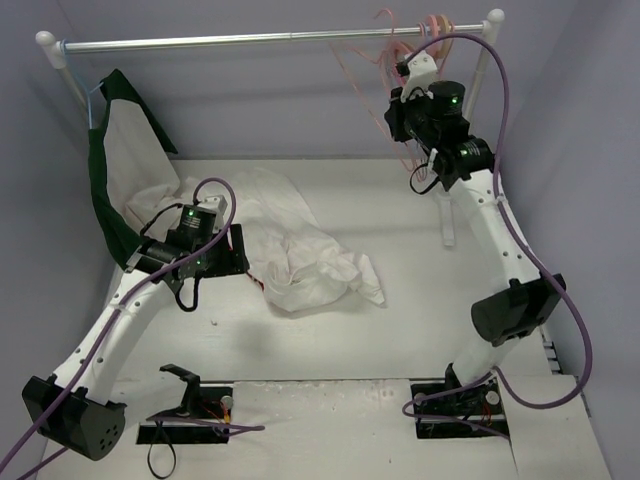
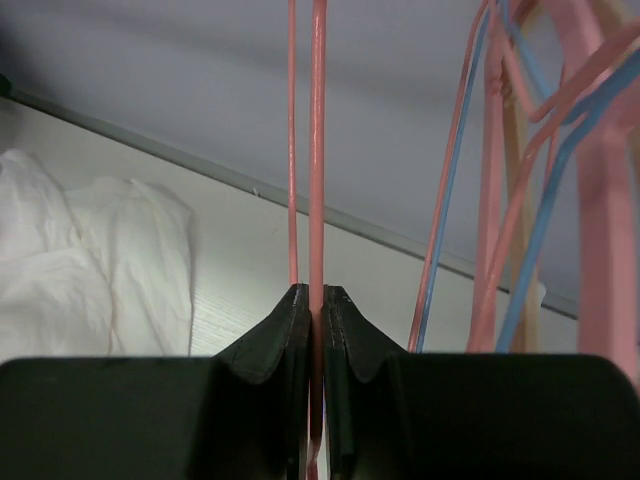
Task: Place the t-shirt on the hanger
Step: Pick up the hanger from the clothesline.
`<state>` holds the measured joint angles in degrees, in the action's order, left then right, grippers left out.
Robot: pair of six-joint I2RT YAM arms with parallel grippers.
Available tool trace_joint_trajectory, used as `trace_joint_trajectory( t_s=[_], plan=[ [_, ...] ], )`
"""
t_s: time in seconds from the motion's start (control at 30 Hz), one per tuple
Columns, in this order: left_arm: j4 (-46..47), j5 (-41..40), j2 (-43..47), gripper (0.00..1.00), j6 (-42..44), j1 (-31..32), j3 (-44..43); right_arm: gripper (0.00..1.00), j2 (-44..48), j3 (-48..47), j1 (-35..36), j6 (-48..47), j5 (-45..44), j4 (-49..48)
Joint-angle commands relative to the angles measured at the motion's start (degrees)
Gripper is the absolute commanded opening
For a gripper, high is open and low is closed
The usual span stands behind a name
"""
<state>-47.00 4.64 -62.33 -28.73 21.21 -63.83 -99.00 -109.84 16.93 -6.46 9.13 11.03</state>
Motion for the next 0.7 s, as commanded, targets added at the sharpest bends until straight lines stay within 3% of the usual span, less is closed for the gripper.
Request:
trace_joint_trajectory(
  t_s=[0.0,0.13,0.4,0.5,0.67],
  plan=[
    [0.6,-0.25,-0.08,0.63,0.08,-0.21,-2.96,0.0,8.82,-0.38,0.3,-1.54,3.35,-9.18],
    [0.68,-0.08,-1.04,0.63,0.34,-0.12,-4.02,0.0,12.59,1.03,0.39,-1.63,7.92,-5.16],
    [3.49,6.86,-4.2,0.62,0.95,0.58,-5.6,0.0,25.77,25.09,4.34,-3.65,7.23,0.39],
    [4.29,7.75,-6.4,0.59,3.41,3.39,-6.56,0.0,32.19,32.46,5.83,-3.82,7.4,3.21],
    [4.02,3.98,-11.06,0.45,10.97,7.79,-8.32,0.0,40.81,38.64,6.63,-2.51,9.5,8.57]
  ],
)
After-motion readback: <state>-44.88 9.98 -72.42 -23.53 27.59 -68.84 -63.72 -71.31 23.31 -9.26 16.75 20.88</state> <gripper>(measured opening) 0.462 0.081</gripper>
